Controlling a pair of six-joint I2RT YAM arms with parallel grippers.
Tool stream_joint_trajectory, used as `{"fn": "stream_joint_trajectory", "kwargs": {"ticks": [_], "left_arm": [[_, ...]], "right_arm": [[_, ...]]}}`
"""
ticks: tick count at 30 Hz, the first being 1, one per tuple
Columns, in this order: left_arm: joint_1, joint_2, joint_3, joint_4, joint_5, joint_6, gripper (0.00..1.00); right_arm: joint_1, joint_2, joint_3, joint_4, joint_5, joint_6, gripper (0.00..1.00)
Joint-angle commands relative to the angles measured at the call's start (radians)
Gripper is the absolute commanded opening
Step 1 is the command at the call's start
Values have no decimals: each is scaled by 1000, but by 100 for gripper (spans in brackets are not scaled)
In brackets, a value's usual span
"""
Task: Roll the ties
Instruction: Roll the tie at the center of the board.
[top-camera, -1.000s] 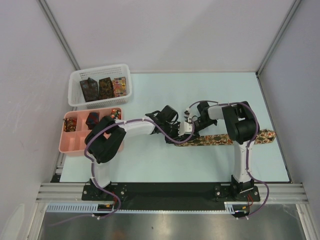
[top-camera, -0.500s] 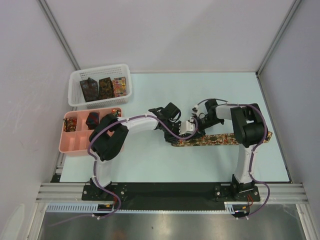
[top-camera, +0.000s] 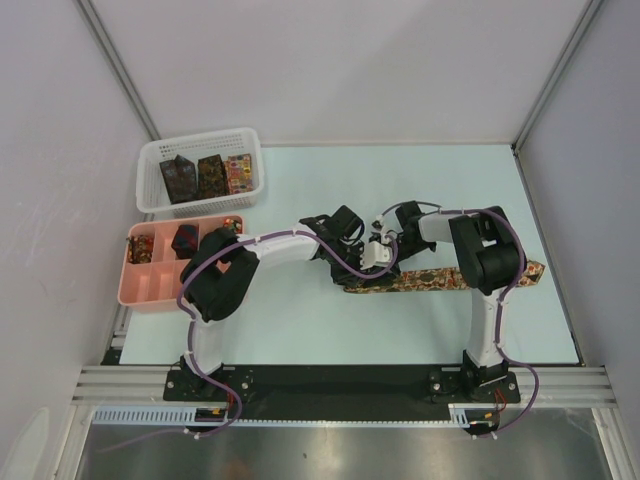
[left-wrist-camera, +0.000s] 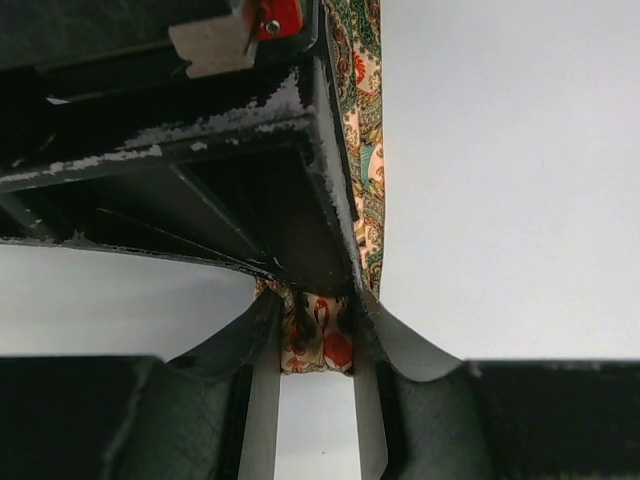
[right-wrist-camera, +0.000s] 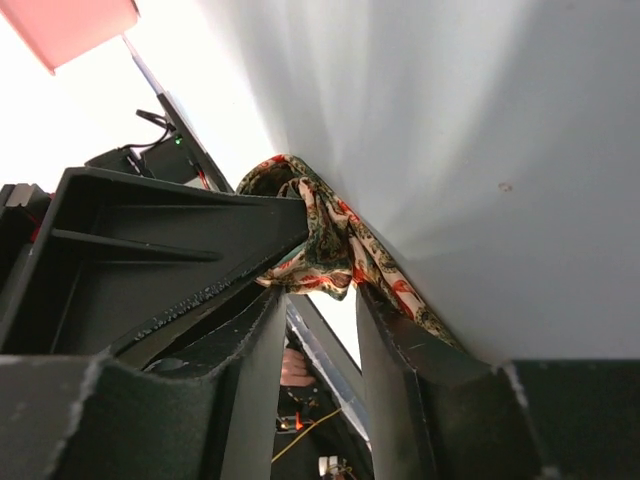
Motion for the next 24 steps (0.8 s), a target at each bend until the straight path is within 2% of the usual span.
{"fn": "stream_joint_trajectory", "kwargs": {"ticks": [1,11,18,24], "left_arm": [[-16,48,-10,-9,-7,-7,19],[-17,26,-35,-5,8,-2,18],[-17,37,-27,-2,-1,-7,18],[-16,33,-29,0,-6,-2,20]], "right_arm": [[17,-9,1,66,-9,54,40],[-46,-82,-40,159,-26,140,41],[4,-89,-42,169,20,160,41],[35,-49,-31,103,104,91,40]]}}
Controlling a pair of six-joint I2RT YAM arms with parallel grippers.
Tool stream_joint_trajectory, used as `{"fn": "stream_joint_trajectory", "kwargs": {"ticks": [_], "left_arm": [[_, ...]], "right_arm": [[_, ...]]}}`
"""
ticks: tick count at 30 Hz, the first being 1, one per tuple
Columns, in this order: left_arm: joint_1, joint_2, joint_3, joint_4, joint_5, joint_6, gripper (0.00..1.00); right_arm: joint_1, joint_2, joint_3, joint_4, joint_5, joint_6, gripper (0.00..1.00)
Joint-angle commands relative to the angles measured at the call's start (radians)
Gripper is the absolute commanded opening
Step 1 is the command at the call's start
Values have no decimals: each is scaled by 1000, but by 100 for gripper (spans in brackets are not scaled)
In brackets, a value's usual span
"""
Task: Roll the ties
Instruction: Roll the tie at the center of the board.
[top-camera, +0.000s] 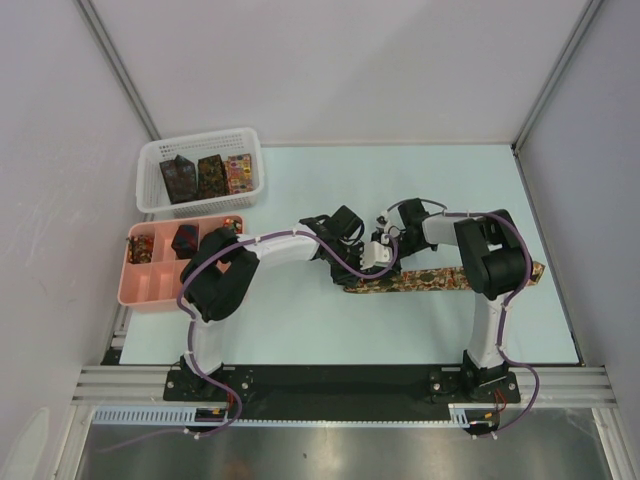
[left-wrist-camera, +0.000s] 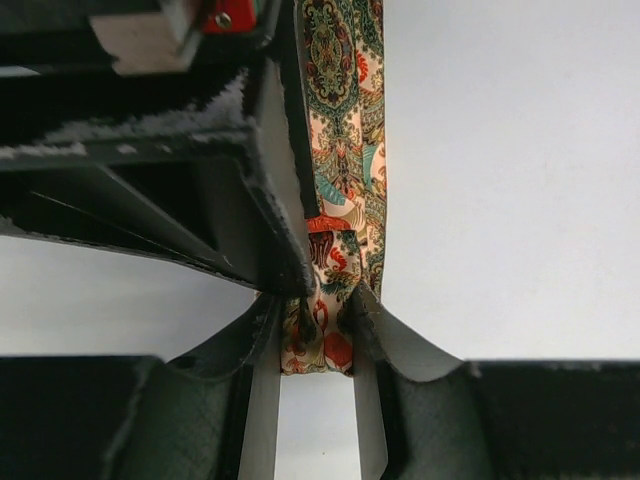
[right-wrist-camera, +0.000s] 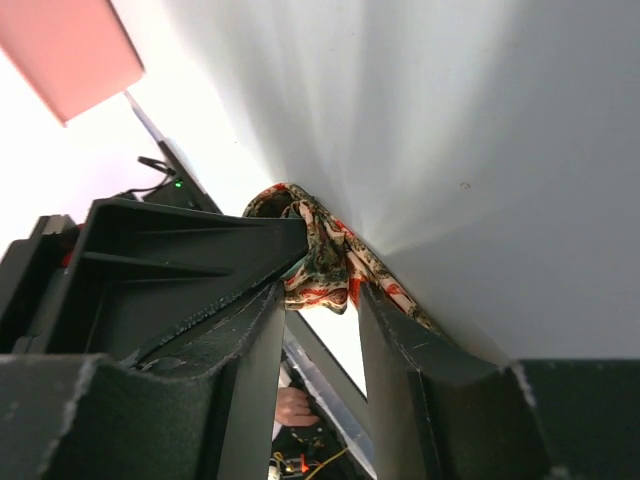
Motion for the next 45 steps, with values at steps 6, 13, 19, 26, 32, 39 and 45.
{"fn": "stream_joint_trajectory", "kwargs": {"ticks": [6,13,19,26,32,39,45], "left_arm": [[-17,43,-23,4,-2,-17,21],[-15,42,-29,15,-8,-23,21],[-15,36,-38,22,-9,-29,21],[-9,28,-43,42,1,-63,30],[64,-90,-141,157,96,-153,64],[101,-208,-340,387,146,-203,74],[98,-175,-348,481,190,-236,74]], "right_arm": [[66,25,22,-18,34,-43,37],[78,25,-4,60,-90,26,32],[70,-4,-47,123,-136,75,39],[60,51,-29,59,-65,-3,0],[5,74,-43,-21,-10,-87,0],[-6,81,-55,-38,13,-116,0],[-9,82,-49,-67,51,-140,0]]}}
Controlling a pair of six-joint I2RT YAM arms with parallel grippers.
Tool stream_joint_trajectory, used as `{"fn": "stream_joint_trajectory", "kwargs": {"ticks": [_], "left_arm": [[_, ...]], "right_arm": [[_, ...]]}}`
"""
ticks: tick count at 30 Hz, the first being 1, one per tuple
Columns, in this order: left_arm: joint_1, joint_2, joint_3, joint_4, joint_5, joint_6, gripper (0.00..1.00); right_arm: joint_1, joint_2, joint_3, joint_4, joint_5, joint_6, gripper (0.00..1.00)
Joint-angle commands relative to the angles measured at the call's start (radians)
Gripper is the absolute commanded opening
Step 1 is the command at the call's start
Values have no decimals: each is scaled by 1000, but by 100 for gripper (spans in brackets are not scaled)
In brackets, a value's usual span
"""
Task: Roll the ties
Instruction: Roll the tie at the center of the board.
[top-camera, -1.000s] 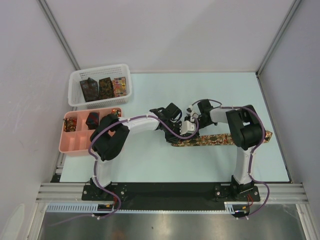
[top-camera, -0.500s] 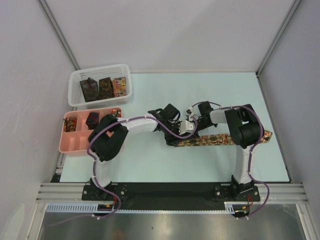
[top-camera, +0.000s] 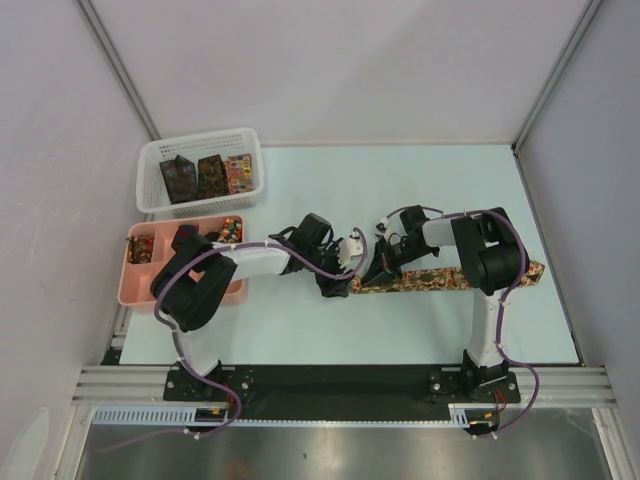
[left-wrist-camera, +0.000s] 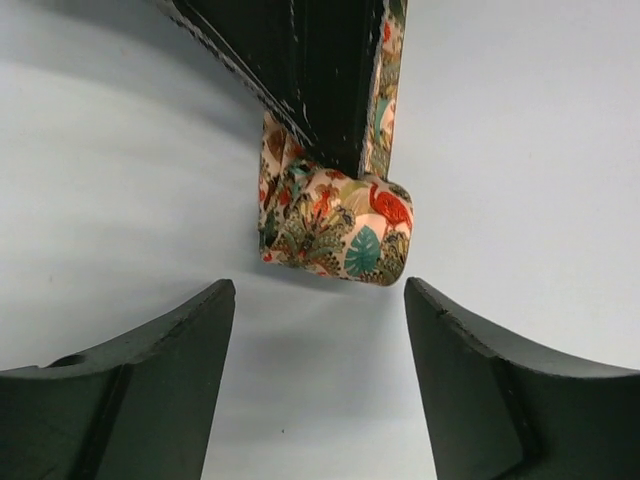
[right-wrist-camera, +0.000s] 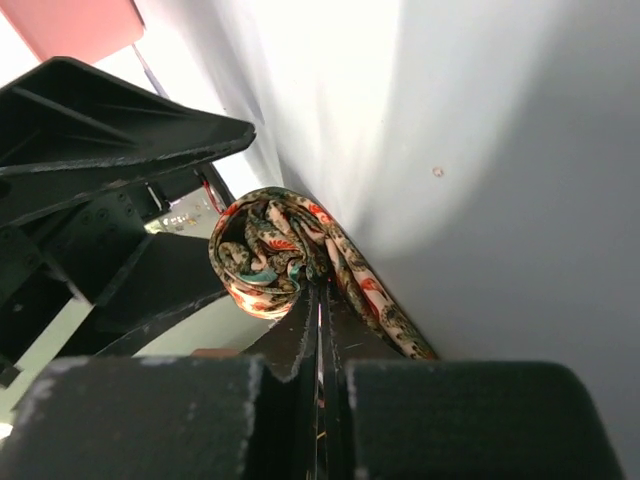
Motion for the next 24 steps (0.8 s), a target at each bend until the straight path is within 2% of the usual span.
{"fn": "stream_joint_trajectory", "kwargs": {"ticks": [1,7,14,16,17,19,20,24], "left_arm": [[-7,0,-5,128,84,-65,74],[-35,29,6,215,88,-59,71],[-93,58,41,225,3,-10,68],[-99,66,46,214,-11,4,62],[-108,70,53,208,-23,7,54],[-114,80,63,179,-66,13,46],[-117,86,69,173,-80,10,37],[-128,115,106,81,-140,1,25]], "right_arm": [[1,35,-14,-68,137,-59,0],[-4,49,9,-77,172,-56,0],[-10,72,52,-103,183,-66,0],[-10,75,55,-107,181,-66,0],[-12,76,60,-108,180,-63,0],[-10,76,64,-110,171,-65,0],[-10,73,69,-110,164,-72,0],[-12,29,79,-137,131,-98,0]]}}
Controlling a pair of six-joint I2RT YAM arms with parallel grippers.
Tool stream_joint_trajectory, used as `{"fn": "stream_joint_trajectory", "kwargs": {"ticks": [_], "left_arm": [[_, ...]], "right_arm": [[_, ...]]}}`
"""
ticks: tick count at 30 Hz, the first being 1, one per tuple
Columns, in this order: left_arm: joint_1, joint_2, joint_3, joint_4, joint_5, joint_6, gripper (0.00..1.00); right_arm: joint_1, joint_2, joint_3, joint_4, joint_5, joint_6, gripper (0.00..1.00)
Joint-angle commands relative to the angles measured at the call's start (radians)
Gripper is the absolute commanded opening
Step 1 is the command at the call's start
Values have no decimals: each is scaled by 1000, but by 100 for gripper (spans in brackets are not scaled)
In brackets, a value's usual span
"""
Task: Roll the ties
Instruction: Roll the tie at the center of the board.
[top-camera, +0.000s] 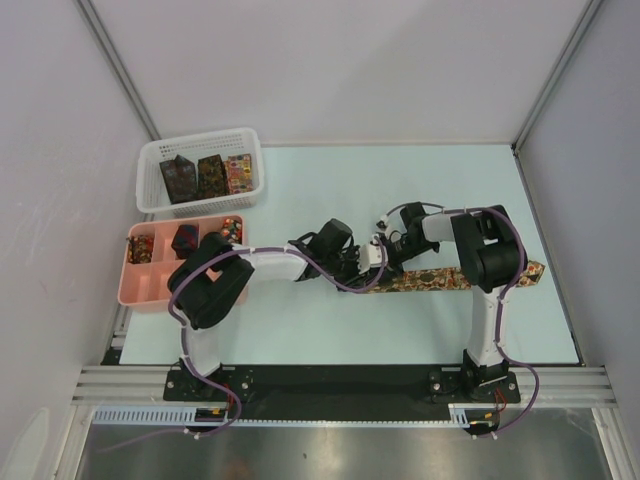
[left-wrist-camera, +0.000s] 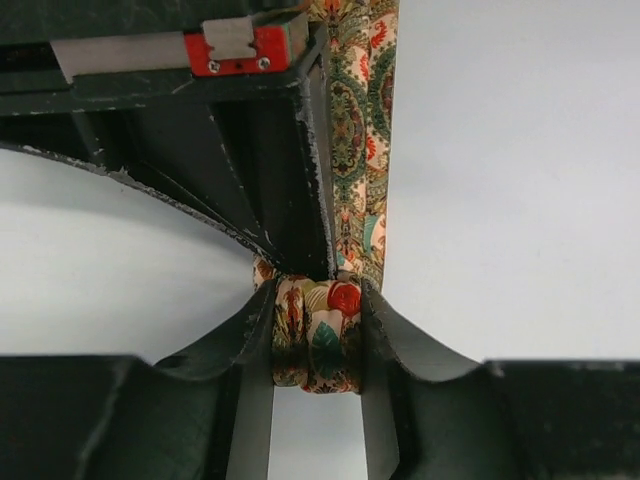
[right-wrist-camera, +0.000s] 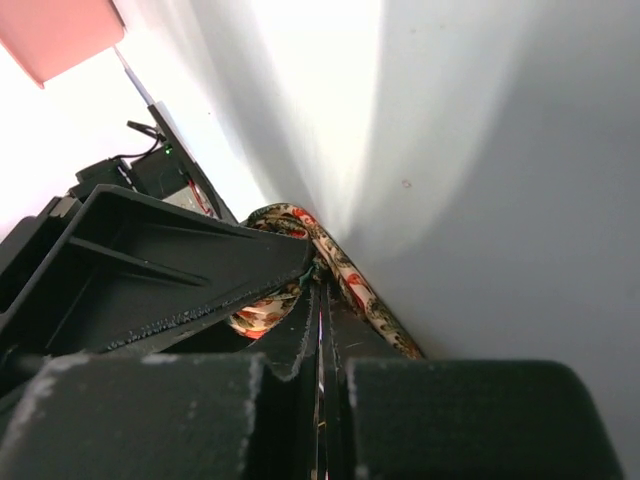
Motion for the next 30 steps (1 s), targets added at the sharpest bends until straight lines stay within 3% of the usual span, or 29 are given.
{"fn": "stream_joint_trajectory", "kwargs": {"ticks": [1,3,4,8,13,22,26,27,29,30], "left_arm": [[-20,44,66,-88,-90,8,24],[-25,55,78,-124,-103,8,24],[-26,58,79,-134,-116,8,24],[-31,69,85,-160,-127,6,26],[-34,81,96,-172,-132,5,27],[-33,83,107,-183,-118,6,30],[-32,81,109,-181,-103,-2,30],[-32,80,109,-183,-103,-2,30],[-32,70,104,-181,-96,1,30],[-32,66,98,-180,-95,1,31]], "right_arm": [[-6,-14,18,-49,96,-36,1],[-37,-63,16,-72,89,-50,6],[-49,-78,13,-82,72,-50,15],[-94,-136,-2,-112,21,-56,33],[-75,-147,-27,-51,-59,1,38],[-2,-114,-62,30,-71,28,42],[-2,-69,-77,84,-37,54,33],[-6,-61,-76,87,-30,56,22],[-17,-38,-73,84,-10,51,13],[-22,-31,-70,78,-4,39,4]]}}
